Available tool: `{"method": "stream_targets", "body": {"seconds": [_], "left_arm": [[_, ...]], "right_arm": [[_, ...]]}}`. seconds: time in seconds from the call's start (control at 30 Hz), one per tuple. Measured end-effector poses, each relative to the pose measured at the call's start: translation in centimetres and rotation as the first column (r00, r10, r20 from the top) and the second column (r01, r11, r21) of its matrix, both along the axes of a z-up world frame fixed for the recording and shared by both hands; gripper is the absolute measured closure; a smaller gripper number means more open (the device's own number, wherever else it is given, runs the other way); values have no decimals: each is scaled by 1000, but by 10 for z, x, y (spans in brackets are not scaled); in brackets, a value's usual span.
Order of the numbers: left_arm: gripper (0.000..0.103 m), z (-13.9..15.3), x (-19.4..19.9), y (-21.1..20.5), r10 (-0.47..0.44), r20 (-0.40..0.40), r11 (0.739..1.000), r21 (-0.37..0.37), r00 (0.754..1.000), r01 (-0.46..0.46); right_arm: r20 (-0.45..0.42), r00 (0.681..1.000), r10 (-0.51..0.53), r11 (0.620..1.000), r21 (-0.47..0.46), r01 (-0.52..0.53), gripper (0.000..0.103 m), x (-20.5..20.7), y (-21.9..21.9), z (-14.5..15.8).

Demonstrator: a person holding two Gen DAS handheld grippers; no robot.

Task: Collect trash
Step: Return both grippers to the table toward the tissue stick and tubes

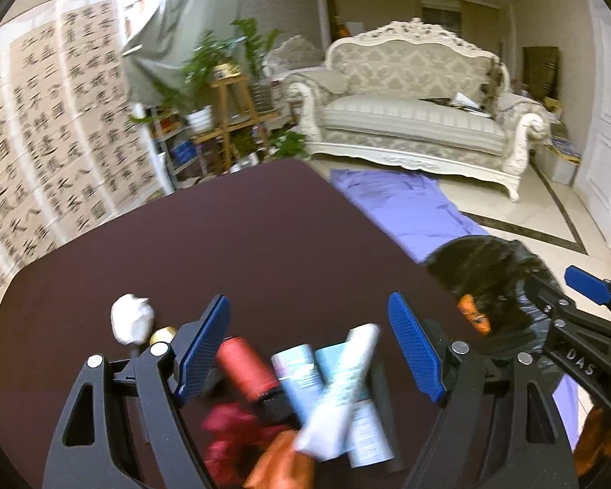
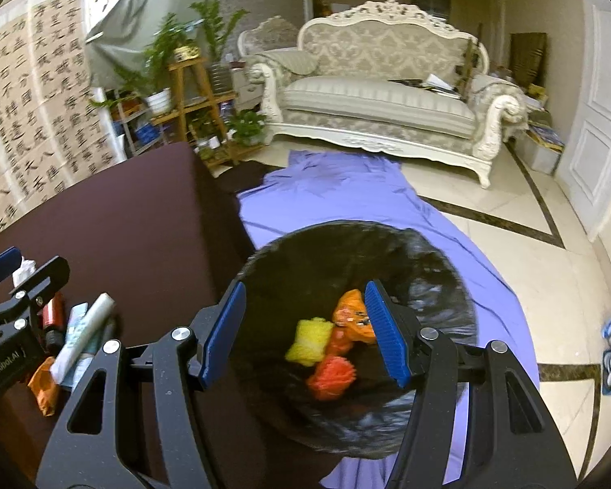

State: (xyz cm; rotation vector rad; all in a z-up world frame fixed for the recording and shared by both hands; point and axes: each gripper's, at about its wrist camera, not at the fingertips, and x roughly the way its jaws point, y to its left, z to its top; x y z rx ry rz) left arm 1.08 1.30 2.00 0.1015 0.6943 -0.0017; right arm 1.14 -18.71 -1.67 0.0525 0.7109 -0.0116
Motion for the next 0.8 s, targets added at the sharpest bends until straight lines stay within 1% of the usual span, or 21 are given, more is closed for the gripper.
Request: {"method": "stream_targets", "body": {"seconds": [0.3, 0.4, 0.53, 0.67, 0.73, 0.77, 0.8], "left_arm": [[26, -12, -10, 62, 140, -44, 990, -2, 989, -140], [26, -19, -14, 81, 184, -64, 983, 8, 981, -184], [26, -32, -17, 98, 230, -117, 973, 5, 966, -231], [32, -40, -17, 105, 238, -155, 971, 9, 959, -239], [39, -43, -17, 107, 231, -172, 972, 7, 958, -233], [41, -45, -16, 107, 226, -183, 973, 8, 957, -229], [46, -46, -17, 108, 222, -189, 974, 6, 956, -225]], "right_arm": [[-18, 994, 108, 994, -16, -108, 44, 4, 50, 0], [-26, 991, 133, 991, -19, -133, 44, 4, 62, -2], [-40, 986, 162, 986, -24, -163, 44, 4, 77, -6], [-50, 982, 180, 983, -29, -182, 44, 5, 89, -7], [-53, 981, 189, 981, -31, -191, 44, 4, 94, -7], [-53, 980, 193, 980, -32, -195, 44, 3, 97, -7], [-54, 979, 198, 979, -31, -200, 44, 2, 99, -6]]}}
